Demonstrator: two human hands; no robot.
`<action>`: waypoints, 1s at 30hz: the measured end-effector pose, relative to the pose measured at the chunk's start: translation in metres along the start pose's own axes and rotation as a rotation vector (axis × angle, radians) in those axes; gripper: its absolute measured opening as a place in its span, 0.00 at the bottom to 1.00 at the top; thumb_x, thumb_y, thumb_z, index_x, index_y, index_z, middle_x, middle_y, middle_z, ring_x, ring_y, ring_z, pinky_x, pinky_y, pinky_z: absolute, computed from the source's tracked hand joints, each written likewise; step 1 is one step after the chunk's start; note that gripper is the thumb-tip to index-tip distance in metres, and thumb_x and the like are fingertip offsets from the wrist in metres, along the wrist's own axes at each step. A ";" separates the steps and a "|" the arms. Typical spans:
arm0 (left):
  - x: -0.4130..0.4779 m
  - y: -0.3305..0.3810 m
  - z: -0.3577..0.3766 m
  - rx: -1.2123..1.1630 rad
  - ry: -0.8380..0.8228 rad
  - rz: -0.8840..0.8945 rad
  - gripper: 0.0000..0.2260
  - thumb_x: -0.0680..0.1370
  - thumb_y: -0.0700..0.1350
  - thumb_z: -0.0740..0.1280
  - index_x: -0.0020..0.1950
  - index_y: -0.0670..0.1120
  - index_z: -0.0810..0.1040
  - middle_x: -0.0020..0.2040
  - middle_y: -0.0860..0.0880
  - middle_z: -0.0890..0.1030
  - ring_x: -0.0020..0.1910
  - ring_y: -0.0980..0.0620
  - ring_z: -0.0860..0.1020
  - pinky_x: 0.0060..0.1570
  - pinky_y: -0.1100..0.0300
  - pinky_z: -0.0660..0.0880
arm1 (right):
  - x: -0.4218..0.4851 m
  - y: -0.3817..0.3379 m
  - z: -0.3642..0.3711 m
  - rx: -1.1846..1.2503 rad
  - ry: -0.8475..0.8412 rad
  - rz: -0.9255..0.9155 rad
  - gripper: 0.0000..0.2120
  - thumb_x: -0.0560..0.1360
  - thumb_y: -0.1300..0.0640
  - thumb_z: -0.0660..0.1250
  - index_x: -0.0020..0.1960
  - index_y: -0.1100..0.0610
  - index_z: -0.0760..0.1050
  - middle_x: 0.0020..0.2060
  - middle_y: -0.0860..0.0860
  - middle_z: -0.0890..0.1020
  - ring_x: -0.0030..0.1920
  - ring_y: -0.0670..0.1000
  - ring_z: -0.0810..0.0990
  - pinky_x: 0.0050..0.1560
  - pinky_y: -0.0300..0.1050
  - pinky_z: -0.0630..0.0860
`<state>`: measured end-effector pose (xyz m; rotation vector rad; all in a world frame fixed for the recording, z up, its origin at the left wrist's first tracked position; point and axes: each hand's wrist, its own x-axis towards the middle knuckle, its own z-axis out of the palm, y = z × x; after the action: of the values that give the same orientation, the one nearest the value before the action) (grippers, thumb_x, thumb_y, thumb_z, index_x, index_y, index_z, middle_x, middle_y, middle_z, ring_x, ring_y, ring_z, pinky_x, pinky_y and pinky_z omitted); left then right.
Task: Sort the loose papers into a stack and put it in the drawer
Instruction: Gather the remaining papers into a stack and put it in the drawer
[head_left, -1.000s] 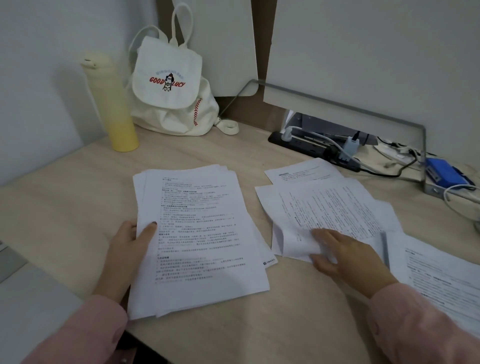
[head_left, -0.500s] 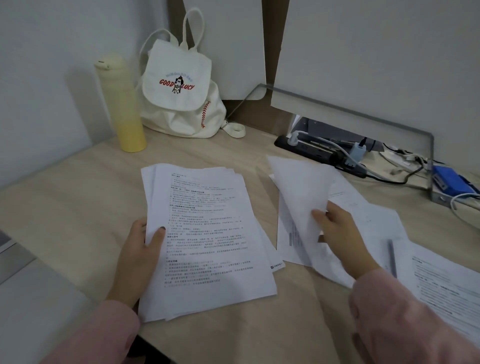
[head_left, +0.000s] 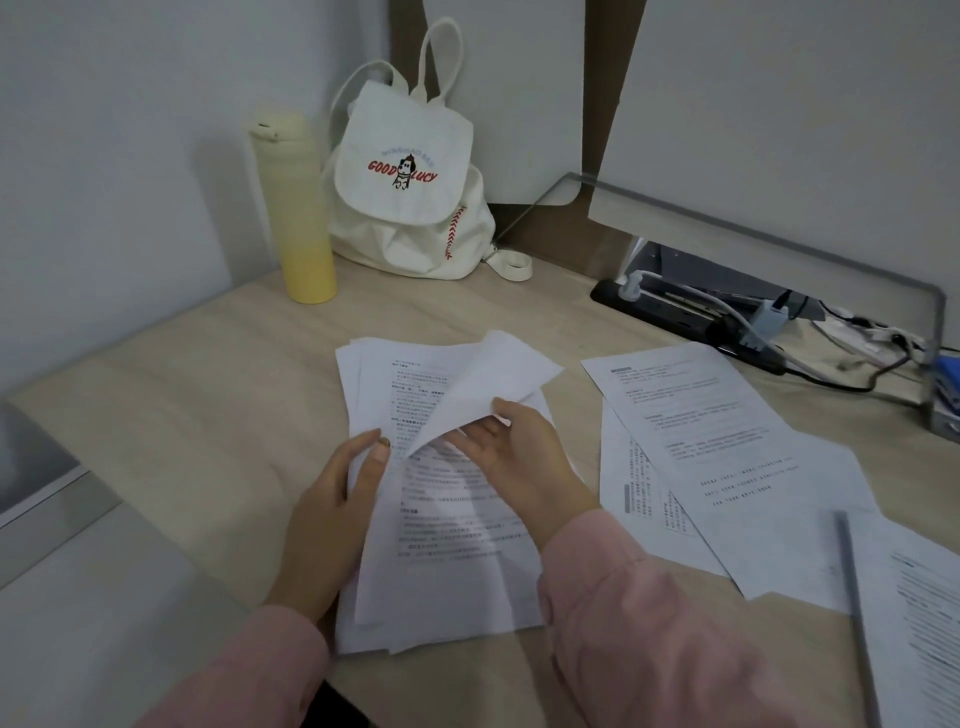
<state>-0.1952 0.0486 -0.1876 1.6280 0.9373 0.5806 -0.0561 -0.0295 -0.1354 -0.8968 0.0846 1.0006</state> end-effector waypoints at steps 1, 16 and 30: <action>0.000 0.000 0.000 0.000 -0.008 -0.005 0.17 0.74 0.62 0.60 0.59 0.60 0.75 0.57 0.61 0.78 0.57 0.56 0.76 0.56 0.56 0.71 | 0.002 0.004 0.002 0.022 -0.008 0.010 0.12 0.80 0.64 0.53 0.59 0.65 0.70 0.48 0.60 0.79 0.48 0.57 0.79 0.43 0.51 0.79; 0.005 -0.006 -0.002 0.133 -0.007 0.052 0.14 0.79 0.45 0.60 0.65 0.53 0.71 0.53 0.57 0.80 0.50 0.55 0.79 0.47 0.57 0.75 | -0.019 -0.069 -0.083 -1.203 0.408 -0.427 0.17 0.77 0.56 0.62 0.66 0.53 0.70 0.62 0.52 0.75 0.54 0.48 0.74 0.51 0.40 0.69; 0.002 -0.003 0.000 0.070 0.000 0.013 0.12 0.80 0.44 0.59 0.63 0.52 0.73 0.50 0.59 0.80 0.49 0.57 0.79 0.46 0.59 0.74 | -0.043 -0.078 -0.151 -2.068 0.604 -0.317 0.23 0.76 0.55 0.60 0.69 0.56 0.61 0.54 0.57 0.76 0.53 0.56 0.76 0.44 0.44 0.70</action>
<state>-0.1952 0.0503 -0.1905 1.6975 0.9571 0.5624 0.0273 -0.1798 -0.1668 -2.9284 -0.7040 0.1358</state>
